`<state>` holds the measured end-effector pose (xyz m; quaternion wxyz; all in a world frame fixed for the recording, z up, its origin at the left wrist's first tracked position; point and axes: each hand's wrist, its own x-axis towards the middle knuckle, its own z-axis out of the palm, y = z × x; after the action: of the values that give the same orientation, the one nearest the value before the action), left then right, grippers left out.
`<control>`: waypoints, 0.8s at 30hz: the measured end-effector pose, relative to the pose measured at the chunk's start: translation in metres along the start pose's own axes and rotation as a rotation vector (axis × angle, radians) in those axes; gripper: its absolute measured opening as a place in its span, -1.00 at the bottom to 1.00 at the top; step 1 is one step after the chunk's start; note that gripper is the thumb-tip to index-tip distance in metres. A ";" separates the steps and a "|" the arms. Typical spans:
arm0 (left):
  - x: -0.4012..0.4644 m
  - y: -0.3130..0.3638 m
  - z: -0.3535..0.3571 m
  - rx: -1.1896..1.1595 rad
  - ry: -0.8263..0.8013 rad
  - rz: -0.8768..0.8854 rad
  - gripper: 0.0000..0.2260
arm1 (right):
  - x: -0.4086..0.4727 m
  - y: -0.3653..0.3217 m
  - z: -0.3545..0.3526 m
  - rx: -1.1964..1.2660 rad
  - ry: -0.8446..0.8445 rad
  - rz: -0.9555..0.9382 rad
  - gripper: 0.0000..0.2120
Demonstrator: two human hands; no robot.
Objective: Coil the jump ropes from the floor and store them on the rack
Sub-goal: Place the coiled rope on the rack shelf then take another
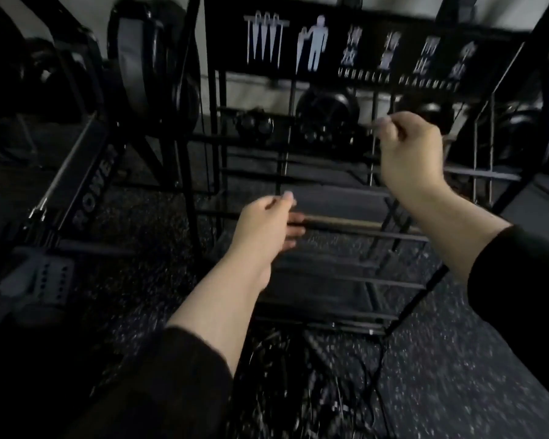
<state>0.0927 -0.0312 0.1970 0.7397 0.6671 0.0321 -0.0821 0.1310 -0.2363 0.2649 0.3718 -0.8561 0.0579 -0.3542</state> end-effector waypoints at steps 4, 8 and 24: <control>-0.011 -0.022 0.017 0.148 -0.059 -0.082 -0.46 | -0.112 -0.003 0.014 0.145 -0.248 0.008 -0.83; -0.032 -0.066 0.035 0.271 -0.237 -0.196 -0.58 | -0.199 0.045 0.021 0.149 -0.469 0.175 -0.80; -0.037 -0.225 0.021 1.093 -0.548 -0.213 -0.67 | -0.378 0.294 -0.041 -0.449 -0.907 0.786 -0.63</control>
<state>0.0182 -0.0709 -0.0154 0.2602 0.8972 -0.1392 -0.3285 -0.1282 -0.3339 -0.1280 0.2730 -0.8928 0.2771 0.2269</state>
